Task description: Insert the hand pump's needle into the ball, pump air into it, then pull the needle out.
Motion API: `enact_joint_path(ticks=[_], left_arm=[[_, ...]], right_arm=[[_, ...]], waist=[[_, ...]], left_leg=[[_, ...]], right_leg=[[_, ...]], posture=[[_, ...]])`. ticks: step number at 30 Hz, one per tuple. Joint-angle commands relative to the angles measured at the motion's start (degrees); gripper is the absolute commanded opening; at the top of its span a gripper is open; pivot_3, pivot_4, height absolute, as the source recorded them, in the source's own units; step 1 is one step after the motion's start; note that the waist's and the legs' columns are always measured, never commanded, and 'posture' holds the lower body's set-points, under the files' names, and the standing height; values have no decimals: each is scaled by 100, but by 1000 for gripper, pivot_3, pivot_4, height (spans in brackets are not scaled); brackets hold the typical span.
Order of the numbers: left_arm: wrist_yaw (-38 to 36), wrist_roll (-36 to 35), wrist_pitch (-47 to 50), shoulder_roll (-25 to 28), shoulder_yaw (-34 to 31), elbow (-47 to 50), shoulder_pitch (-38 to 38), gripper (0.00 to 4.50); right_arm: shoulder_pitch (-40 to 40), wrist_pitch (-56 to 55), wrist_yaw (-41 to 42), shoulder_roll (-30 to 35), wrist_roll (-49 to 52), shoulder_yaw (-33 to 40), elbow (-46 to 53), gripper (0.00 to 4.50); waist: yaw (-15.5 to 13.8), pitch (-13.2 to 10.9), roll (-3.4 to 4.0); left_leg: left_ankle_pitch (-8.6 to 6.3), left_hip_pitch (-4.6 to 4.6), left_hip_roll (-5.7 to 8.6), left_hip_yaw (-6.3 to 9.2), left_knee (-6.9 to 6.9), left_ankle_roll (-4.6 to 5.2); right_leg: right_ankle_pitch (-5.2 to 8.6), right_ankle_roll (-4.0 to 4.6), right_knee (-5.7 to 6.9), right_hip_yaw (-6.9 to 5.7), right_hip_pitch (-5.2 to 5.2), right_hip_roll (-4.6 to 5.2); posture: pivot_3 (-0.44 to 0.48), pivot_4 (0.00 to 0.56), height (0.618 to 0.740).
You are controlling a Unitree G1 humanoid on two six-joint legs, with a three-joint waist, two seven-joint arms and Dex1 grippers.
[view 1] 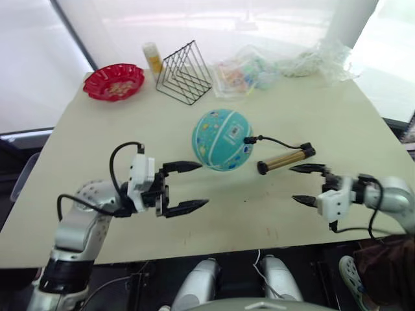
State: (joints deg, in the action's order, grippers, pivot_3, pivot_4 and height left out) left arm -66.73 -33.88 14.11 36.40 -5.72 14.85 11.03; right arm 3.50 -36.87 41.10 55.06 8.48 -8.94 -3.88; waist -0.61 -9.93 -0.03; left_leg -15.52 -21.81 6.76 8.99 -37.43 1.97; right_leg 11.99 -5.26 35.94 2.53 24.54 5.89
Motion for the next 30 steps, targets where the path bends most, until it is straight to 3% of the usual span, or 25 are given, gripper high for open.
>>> enact_joint_path(ticks=[1,6,10,16,23,30], left_arm=[[402,-5,115,-121,-43,-73,320,4500],[1209,249,698,-304,192,-355,1380,4500],[1629,547,1043,-520,500,-718,2189,4500],[2351,1155,1358,-972,870,-1434,3090,4500],[2857,1594,1735,-1198,1008,-1882,3499,4500],[2676,1796,2097,-1033,1253,-2017,3367,4500]], right_arm=[[-516,1389,-133,-50,1434,679,1196,4436],[-1316,2820,-557,-274,2886,1403,2457,4436],[-1621,3453,-495,-345,3487,1811,3002,4436],[-1728,4017,-365,-562,3572,2189,3345,4436],[-1710,4353,-253,-890,3543,2438,3627,4436],[-1556,4534,-77,-1027,3310,2487,3664,4436]], waist=[[25,-1,-2],[57,0,-4],[-22,-4,-22],[5,-4,-37],[-16,-6,-40],[-7,-6,-41]], left_leg=[[0,0,0,-8,-1,0],[-1,7,0,-25,-3,3],[5,-2,-4,-10,-14,-6],[5,0,-4,-15,-18,-6],[5,-6,-6,-15,-29,-6],[5,-9,-6,-18,-59,-6]], right_leg=[[-3,1,-1,7,1,0],[-9,-6,0,23,0,-5],[-11,-4,1,7,0,-9],[-13,-8,1,11,-1,-13],[-13,-8,4,11,1,-15],[-14,-9,20,13,1,-18]], posture=[[0,150,740],[0,150,740],[0,150,740],[0,150,740],[0,150,740],[0,150,740]])
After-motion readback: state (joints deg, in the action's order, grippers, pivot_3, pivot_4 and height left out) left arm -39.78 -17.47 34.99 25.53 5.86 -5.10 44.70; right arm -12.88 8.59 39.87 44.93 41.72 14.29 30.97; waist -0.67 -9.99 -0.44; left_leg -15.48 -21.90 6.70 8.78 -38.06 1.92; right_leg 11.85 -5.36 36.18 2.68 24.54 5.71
